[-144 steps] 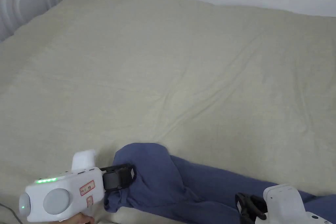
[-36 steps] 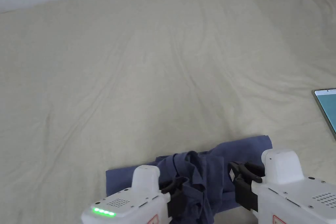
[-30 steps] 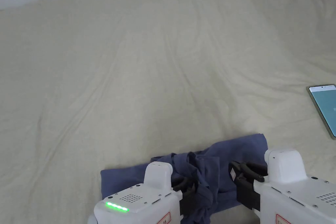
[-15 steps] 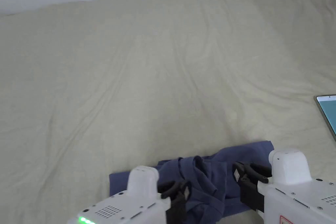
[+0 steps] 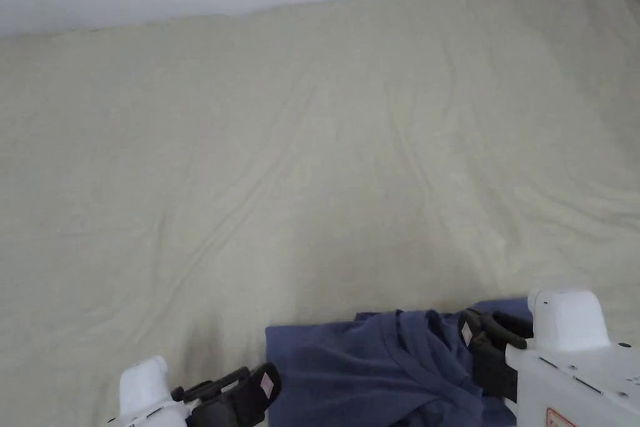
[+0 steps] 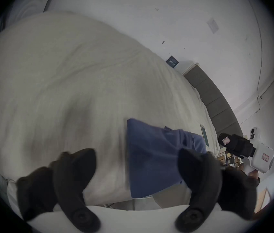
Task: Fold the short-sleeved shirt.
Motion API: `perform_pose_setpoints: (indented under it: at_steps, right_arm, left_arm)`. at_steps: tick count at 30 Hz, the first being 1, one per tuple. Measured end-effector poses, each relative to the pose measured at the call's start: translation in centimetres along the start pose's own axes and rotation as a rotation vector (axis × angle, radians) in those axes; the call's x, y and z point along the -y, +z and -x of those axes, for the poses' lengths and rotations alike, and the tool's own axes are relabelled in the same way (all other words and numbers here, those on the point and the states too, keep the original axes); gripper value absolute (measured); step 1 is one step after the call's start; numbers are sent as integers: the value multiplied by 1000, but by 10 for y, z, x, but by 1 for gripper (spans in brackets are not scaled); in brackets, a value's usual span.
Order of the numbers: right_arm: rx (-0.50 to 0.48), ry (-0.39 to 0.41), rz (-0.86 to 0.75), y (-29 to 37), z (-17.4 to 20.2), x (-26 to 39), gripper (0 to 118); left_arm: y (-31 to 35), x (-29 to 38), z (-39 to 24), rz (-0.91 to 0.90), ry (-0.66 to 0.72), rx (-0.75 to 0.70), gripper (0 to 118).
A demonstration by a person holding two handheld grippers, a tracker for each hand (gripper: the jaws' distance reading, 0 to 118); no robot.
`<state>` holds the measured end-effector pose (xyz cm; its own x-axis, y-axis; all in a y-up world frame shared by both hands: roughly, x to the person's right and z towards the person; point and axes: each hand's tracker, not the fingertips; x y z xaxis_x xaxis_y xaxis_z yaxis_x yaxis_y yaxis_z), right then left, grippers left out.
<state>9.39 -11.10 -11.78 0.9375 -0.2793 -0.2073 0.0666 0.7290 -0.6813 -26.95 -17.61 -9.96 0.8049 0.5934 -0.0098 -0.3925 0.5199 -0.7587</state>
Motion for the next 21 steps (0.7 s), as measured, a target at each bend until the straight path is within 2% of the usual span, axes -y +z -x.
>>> perform_pose_setpoints:
  at_steps: [3, 4, 7, 10, 17, 18, 20, 21]
  right_arm:
    - [-7, 26, 3, -2, 10, -1, 4]
    - [-1, 36, 7, -3, 13, -1, 4]
    - [7, 67, 12, -6, 20, 2, 4]
    - [-6, 70, 31, -10, 21, 4, 4]
    - [-8, 64, 58, -15, 18, 9, 4]
    - [-8, 61, 58, -15, 18, 9, 4]
    - [-14, 55, 62, -16, 17, 9, 4]
    - [-14, 54, 63, -16, 17, 9, 4]
  left_arm:
    - [-1, 1, 1, 43, -26, 18, 101]
    - [-14, 0, 29, 65, -43, 1, 101]
    - [-28, -1, 22, 83, -74, -30, 101]
    - [-43, -8, 18, 88, -77, 45, 103]
    - [-41, -7, 16, 78, -88, 81, 102]
    - [-41, -7, 16, 89, -97, 89, 88]
    - [-41, -7, 17, 82, -110, 68, 44]
    - [-60, -1, 21, 87, -115, 49, 29]
